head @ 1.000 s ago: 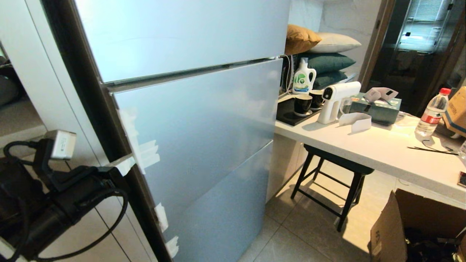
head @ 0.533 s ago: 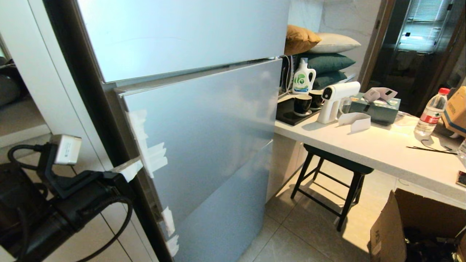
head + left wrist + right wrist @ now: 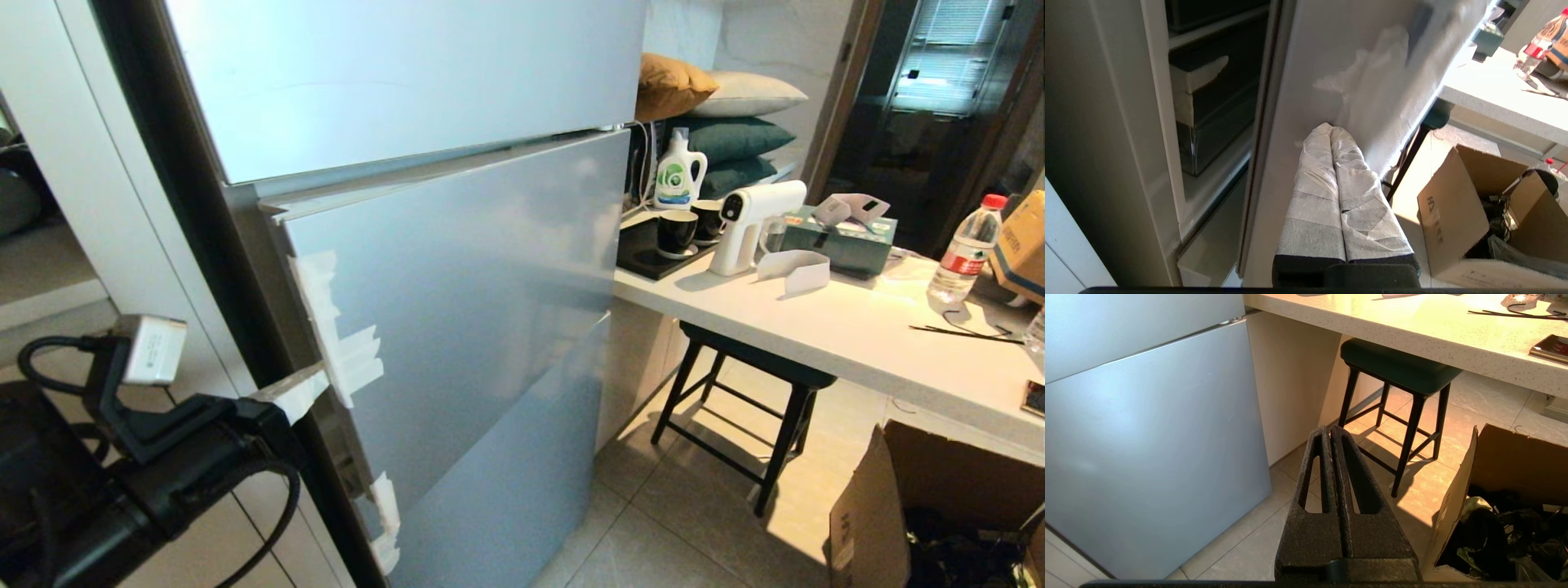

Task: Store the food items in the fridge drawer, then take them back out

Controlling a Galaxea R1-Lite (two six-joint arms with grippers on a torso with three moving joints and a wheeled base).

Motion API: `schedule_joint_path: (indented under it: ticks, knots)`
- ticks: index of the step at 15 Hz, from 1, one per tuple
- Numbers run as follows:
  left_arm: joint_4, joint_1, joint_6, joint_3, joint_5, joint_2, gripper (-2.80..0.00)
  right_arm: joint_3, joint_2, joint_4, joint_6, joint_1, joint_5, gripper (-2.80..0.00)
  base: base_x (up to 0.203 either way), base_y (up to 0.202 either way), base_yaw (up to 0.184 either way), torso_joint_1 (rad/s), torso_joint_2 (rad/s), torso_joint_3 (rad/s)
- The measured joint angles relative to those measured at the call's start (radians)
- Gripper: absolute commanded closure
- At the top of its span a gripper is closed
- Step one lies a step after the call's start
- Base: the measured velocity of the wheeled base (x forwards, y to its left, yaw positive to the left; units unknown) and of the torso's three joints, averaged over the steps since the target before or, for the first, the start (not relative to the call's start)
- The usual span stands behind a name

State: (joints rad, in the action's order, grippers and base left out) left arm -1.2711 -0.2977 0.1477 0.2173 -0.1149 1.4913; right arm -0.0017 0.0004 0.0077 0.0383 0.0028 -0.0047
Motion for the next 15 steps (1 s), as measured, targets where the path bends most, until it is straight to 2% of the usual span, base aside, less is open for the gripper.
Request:
schedule_joint_path:
  ticks: [4, 15]
  knots:
    - [0.002, -0.008, 0.005, -0.025, 0.000, -0.022, 0.00, 0.000, 0.000, 0.000, 0.000, 0.000, 0.000, 0.00, 0.000, 0.000, 0.000, 0.000, 0.00, 0.000]
    - [0.002, -0.105, -0.005, -0.041, 0.002, -0.058, 0.00, 0.000, 0.000, 0.000, 0.000, 0.000, 0.000, 0.00, 0.000, 0.000, 0.000, 0.000, 0.00, 0.000]
